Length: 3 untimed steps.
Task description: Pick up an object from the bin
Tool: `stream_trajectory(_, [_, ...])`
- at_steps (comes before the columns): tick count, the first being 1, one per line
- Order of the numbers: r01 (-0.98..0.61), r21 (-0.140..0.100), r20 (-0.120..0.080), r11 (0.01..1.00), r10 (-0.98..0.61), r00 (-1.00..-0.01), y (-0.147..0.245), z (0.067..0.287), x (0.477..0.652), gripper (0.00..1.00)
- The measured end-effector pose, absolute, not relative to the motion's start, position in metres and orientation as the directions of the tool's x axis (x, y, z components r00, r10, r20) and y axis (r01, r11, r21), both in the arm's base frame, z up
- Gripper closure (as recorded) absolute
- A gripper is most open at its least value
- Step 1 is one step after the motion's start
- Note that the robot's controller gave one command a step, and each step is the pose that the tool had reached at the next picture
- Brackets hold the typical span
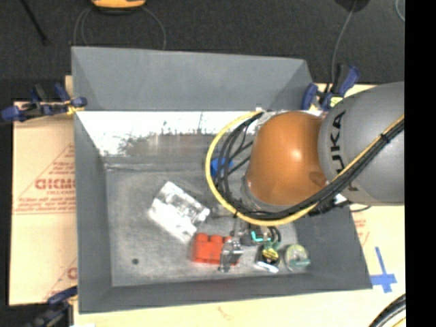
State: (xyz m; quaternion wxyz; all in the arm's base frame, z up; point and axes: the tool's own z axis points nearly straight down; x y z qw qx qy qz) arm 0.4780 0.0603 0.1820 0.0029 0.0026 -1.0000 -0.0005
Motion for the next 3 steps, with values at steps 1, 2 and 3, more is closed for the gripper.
stream_trajectory(1, [0.313, 0.001, 0.001, 0.95, 0.313, -0.95, 0.035, 0.08, 0.507, 0.0])
stream_trajectory(2, [0.314, 0.003, -0.001, 0.949, 0.314, -0.949, 0.035, 0.082, 0.508, 1.0])
stream_trajectory(3, [0.283, 0.005, -0.011, 0.959, 0.283, -0.959, 0.038, 0.244, 0.521, 1.0])
